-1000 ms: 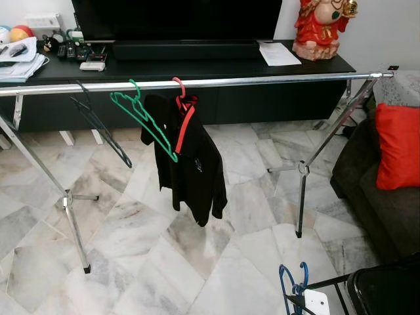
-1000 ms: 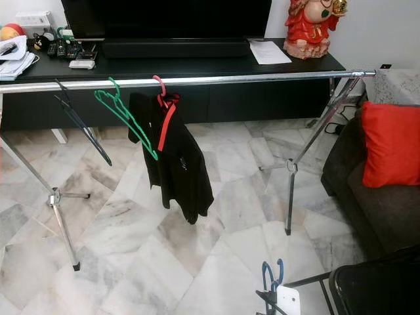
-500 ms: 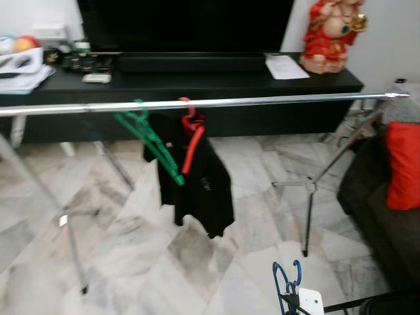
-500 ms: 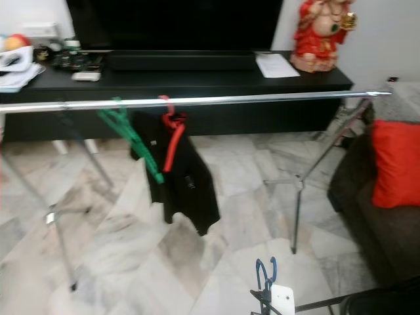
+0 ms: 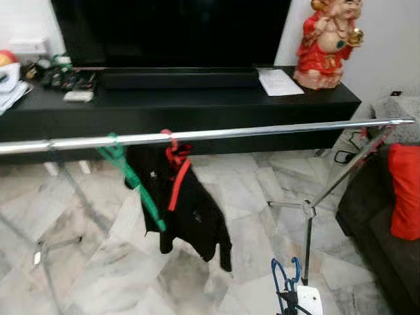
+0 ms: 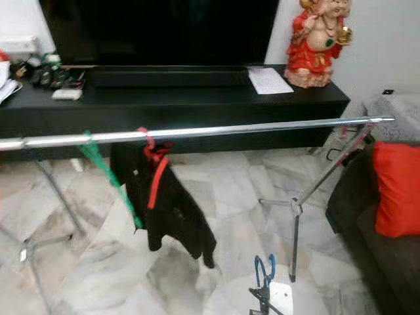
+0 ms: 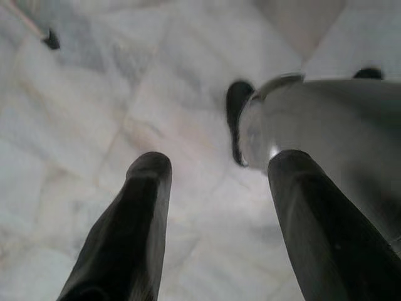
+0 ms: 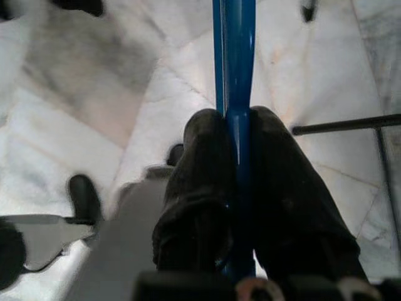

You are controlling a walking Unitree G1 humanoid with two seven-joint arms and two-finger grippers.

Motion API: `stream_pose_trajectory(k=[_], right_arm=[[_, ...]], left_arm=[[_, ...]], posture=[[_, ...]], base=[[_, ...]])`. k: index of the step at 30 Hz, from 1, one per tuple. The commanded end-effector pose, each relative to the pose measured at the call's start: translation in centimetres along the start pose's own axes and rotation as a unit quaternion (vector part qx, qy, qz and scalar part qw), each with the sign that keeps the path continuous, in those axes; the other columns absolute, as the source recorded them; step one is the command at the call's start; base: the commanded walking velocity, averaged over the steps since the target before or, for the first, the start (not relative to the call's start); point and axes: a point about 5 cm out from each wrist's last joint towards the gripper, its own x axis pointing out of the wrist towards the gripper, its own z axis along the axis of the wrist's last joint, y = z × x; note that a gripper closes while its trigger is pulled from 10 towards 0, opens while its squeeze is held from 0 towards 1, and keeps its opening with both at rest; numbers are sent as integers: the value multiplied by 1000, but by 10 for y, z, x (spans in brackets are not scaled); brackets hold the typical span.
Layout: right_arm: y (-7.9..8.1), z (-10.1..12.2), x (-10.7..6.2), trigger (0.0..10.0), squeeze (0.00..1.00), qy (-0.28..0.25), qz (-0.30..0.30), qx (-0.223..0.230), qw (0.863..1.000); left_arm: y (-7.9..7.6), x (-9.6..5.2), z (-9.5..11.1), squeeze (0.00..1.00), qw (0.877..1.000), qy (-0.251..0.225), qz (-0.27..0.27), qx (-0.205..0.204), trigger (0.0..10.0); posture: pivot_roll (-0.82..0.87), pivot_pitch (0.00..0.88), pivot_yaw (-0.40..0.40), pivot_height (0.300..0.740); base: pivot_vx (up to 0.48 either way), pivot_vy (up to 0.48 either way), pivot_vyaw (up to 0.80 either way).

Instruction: Hang hanger

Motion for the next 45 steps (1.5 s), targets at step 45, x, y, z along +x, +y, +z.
stream_pose_trajectory(k=[45], right_arm=[[13, 178, -21, 10000, 0, -337, -103, 116, 929]], left_arm=[[-1, -2, -12, 0, 1000, 21, -6, -1, 10000]], posture=[[27, 187, -78, 740]], base=[[69, 0, 0]])
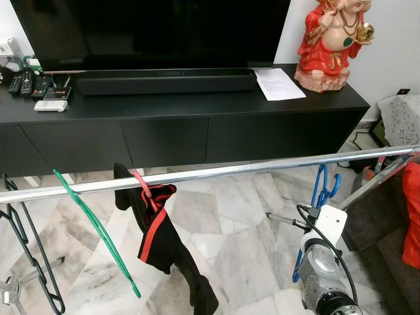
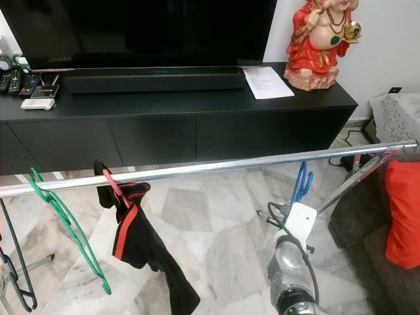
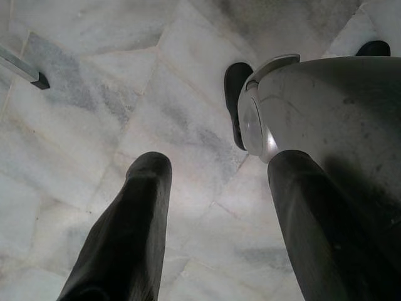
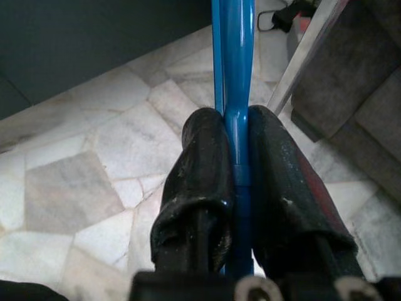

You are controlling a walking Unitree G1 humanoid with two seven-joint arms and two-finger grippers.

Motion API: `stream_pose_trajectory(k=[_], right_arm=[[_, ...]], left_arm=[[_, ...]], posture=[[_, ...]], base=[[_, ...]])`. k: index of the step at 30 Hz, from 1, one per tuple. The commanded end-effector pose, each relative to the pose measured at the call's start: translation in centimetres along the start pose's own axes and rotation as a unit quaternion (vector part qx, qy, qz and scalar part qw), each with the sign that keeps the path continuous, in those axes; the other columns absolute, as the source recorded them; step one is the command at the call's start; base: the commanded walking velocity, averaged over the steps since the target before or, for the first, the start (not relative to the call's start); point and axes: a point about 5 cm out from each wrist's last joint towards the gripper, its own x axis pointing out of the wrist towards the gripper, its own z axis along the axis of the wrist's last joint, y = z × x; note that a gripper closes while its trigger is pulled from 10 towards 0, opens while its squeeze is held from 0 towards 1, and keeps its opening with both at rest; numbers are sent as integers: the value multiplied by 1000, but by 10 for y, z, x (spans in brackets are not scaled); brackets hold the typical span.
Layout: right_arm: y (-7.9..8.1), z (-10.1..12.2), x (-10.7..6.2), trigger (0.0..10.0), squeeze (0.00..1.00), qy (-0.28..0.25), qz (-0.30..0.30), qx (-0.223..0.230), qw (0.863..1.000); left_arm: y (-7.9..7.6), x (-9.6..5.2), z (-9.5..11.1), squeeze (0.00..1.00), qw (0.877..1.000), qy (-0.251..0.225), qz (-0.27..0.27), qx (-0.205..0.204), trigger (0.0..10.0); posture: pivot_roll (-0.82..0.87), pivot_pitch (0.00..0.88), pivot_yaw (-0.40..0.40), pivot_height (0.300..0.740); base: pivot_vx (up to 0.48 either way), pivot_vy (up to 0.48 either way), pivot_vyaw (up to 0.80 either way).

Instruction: Hang hanger

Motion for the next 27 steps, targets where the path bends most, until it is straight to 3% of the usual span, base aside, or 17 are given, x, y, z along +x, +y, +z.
stream_pose_trajectory(k=[1, 18, 23, 27], right_arm=[[0, 6, 1, 10000, 0, -22, -6, 1, 1000], [-5, 19, 2, 10000, 0, -65, -54, 6, 996], [-3, 24, 3, 10000, 0, -76, -50, 1, 996], [7, 30, 3, 10000, 0, -96, -2, -29, 995]], left_arm=[[-4, -2, -12, 0, 1000, 22, -9, 0, 10000], [-4, -2, -12, 0, 1000, 21, -9, 0, 10000], [-4, -2, -12, 0, 1000, 20, -8, 0, 10000], [-4, -2, -12, 0, 1000, 20, -9, 1, 10000]], posture=[[26, 186, -79, 740], [25, 182, -79, 740], [26, 177, -79, 740], [25, 175, -79, 740]], base=[[0, 0, 0], [0, 0, 0], [0, 0, 0], [0, 0, 0]])
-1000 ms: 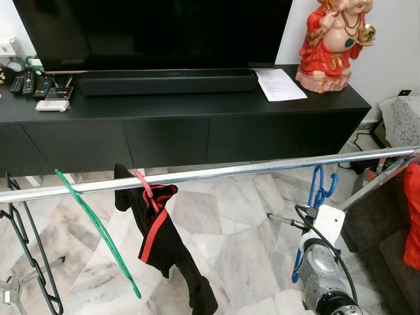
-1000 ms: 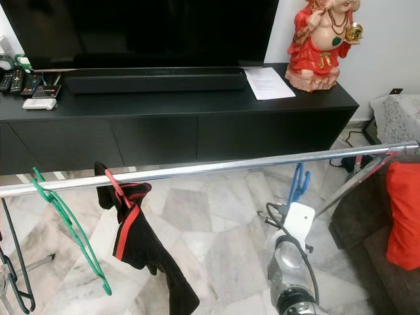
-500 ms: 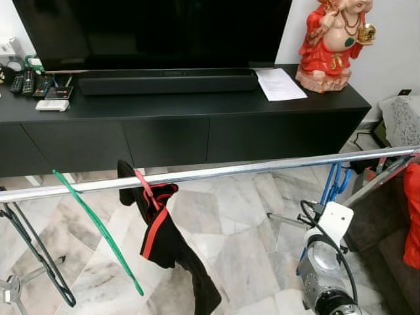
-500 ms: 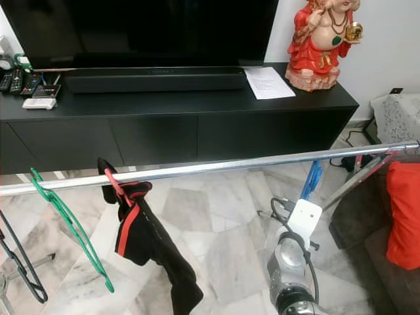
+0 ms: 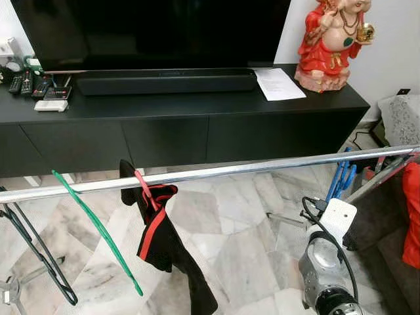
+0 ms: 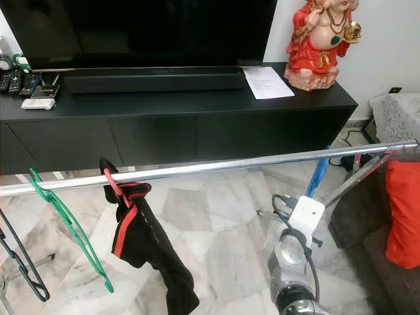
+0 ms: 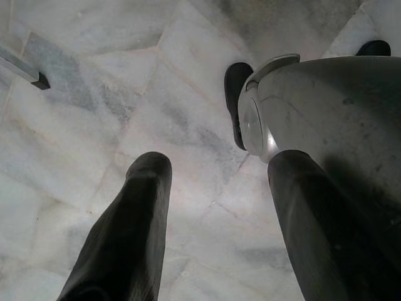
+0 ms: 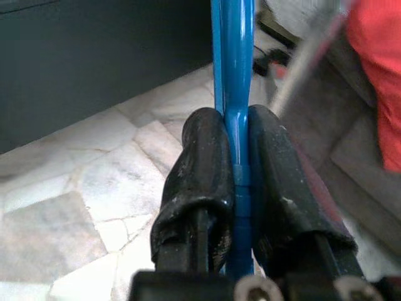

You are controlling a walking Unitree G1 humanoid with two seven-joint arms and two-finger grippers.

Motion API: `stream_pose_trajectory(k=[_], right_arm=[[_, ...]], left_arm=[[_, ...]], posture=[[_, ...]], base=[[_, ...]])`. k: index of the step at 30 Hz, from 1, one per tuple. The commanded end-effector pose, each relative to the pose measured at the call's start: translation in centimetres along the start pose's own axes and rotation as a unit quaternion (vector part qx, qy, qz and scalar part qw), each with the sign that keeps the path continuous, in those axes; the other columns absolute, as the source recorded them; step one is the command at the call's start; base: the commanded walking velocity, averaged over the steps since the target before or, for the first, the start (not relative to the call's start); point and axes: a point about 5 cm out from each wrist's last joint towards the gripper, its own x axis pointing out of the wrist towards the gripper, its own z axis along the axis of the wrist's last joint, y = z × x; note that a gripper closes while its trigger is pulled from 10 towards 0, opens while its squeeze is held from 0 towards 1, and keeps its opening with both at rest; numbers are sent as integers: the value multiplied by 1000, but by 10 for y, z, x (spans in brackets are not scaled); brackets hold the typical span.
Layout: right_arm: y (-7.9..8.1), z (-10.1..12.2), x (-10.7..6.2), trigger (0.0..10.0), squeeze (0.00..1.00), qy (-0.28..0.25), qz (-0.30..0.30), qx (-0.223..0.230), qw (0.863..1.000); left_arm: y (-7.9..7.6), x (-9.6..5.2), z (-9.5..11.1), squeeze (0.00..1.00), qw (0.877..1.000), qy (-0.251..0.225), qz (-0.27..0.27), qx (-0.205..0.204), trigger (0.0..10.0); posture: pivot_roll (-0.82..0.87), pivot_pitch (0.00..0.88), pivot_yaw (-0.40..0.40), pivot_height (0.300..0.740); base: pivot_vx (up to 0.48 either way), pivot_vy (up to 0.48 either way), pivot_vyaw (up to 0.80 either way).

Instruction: Hang hanger

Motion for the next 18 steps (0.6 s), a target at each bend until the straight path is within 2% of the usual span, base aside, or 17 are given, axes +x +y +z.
stream_pose_trajectory(k=[1, 7, 12, 18], right_arm=[[6, 10, 3, 10000, 0, -25, 27, -9, 999], [21, 13, 1, 10000, 0, -24, 93, -6, 995], [24, 12, 1, 10000, 0, -16, 104, -3, 994], [40, 4, -4, 10000, 0, 24, 177, 2, 984]], left_arm=[[-4, -2, -12, 0, 1000, 20, -9, 0, 10000], [-4, -2, -12, 0, 1000, 20, -9, -1, 10000], [-5, -2, -12, 0, 1000, 20, -10, -2, 10000], [-5, -2, -12, 0, 1000, 21, -10, -2, 10000]], posture=[[24, 175, -79, 740], [25, 176, -80, 740], [28, 180, -80, 740], [26, 181, -80, 740]], base=[[0, 0, 0], [0, 0, 0], [0, 0, 0], [0, 0, 0]])
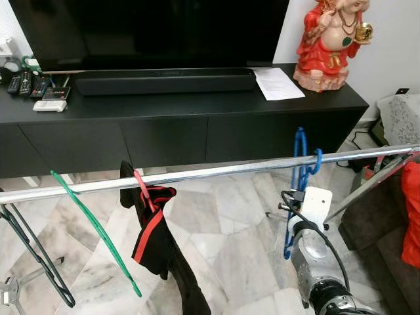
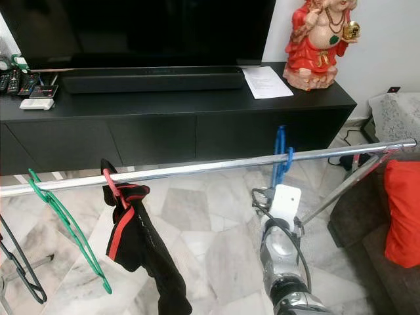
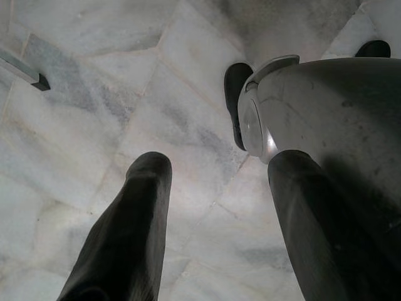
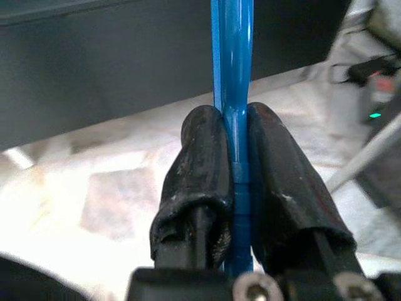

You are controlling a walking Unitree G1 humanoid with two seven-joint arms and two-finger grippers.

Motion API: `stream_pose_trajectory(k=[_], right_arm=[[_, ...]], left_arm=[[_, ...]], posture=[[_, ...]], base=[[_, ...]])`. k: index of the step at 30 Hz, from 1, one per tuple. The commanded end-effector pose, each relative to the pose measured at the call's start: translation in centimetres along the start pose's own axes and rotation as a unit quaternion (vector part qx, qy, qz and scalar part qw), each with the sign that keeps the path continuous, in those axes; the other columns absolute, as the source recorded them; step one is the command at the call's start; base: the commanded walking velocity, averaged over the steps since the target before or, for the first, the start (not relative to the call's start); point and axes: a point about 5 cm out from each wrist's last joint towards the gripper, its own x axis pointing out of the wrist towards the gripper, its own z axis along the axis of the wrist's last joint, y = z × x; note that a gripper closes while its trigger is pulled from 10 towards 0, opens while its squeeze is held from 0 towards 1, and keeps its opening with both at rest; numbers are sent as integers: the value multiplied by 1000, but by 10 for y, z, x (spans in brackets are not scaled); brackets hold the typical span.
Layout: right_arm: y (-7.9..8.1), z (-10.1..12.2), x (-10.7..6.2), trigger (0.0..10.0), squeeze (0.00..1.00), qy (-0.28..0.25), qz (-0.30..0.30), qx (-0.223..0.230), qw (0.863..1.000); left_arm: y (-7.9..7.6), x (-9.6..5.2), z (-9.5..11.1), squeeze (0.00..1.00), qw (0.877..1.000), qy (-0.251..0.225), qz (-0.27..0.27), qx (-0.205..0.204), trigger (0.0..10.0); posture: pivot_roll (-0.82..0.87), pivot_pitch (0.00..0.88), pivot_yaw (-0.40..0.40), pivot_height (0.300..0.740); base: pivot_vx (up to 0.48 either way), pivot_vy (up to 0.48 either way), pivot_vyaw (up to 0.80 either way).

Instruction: Hang hanger

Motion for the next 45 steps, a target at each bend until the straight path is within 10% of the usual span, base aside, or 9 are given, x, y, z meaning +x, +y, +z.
stream_pose_trajectory(k=[1, 10, 12, 13, 26, 28, 38, 40, 45], right_arm=[[4, -1, 1, 10000, 0, 12, 20, 0, 1000], [12, -4, 1, 10000, 0, 34, 56, 9, 998], [12, -5, 1, 10000, 129, 35, 56, 13, 998], [11, -5, 0, 10000, 765, 34, 56, 13, 998], [7, -11, -3, 10000, 639, 35, 49, 12, 998], [5, -8, -3, 10000, 0, 21, 45, 16, 999], [2, -4, -6, 10000, 0, -17, 39, 23, 999], [2, 0, -6, 10000, 600, -33, 43, 28, 998], [3, 3, -7, 10000, 686, -53, 50, 27, 997]], left_arm=[[-5, -2, -12, 0, 1000, 21, -9, -2, 10000], [-5, -2, -12, 0, 1000, 21, -11, -3, 10000], [-5, -2, -12, 0, 1000, 21, -11, -3, 10000], [-5, -2, -12, 0, 1000, 21, -11, -3, 10000], [-5, -2, -12, 0, 1000, 21, -11, -3, 10000], [-5, -2, -12, 0, 1000, 21, -12, -3, 10000], [-6, -1, -12, 0, 1000, 20, -13, -5, 10000], [-6, -1, -12, 0, 1000, 21, -13, -5, 10000], [-6, -1, -12, 0, 1000, 20, -13, -5, 10000]], posture=[[26, 181, -80, 740], [27, 183, -81, 740], [27, 183, -81, 740], [27, 184, -81, 740], [26, 185, -83, 740], [22, 185, -83, 740], [20, 185, -85, 740], [19, 185, -85, 740], [19, 185, -86, 740]], base=[[0, 0, 0], [0, 0, 0], [0, 0, 0], [0, 0, 0], [0, 0, 0], [0, 0, 0], [0, 0, 0], [0, 0, 0], [0, 0, 0]])
